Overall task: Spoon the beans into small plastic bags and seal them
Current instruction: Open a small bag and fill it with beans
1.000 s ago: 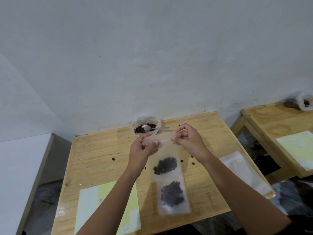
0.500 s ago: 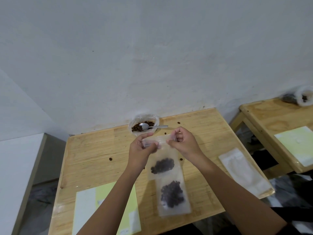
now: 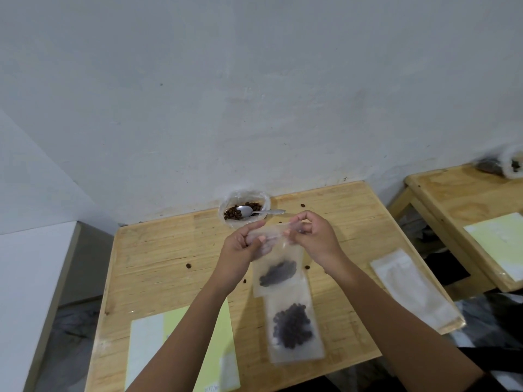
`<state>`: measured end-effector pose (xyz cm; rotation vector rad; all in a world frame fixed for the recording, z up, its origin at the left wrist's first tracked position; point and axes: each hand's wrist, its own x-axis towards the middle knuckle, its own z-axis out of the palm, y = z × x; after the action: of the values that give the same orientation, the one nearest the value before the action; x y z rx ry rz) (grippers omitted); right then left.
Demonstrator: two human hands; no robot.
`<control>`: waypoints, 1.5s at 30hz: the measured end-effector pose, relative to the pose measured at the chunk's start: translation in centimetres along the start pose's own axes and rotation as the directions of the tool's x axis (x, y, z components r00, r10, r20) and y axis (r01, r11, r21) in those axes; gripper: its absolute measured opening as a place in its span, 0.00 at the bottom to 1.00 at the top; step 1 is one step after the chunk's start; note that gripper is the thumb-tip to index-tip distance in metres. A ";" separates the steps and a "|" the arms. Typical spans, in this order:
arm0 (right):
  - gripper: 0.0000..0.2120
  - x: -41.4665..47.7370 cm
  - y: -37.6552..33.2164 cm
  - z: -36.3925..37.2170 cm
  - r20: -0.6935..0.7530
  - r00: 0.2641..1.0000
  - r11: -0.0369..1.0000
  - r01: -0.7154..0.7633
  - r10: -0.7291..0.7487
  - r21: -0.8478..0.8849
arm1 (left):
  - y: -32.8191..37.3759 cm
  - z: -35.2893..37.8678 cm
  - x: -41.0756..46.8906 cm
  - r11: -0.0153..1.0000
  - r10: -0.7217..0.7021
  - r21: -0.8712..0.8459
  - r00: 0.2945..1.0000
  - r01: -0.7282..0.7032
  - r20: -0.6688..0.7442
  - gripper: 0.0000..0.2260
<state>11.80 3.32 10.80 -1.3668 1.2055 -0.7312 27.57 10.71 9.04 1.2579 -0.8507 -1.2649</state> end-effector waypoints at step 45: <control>0.24 -5.1 11.3 -1.0 -0.026 0.995 0.874 -0.094 0.093 -0.477 | -9.7 2.3 -3.7 0.931 -0.250 0.227 0.953 0.285 -0.170 0.29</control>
<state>6.58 9.30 1.17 -1.6930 1.5089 -0.3720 22.76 15.18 0.68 1.6909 -0.7717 -1.2934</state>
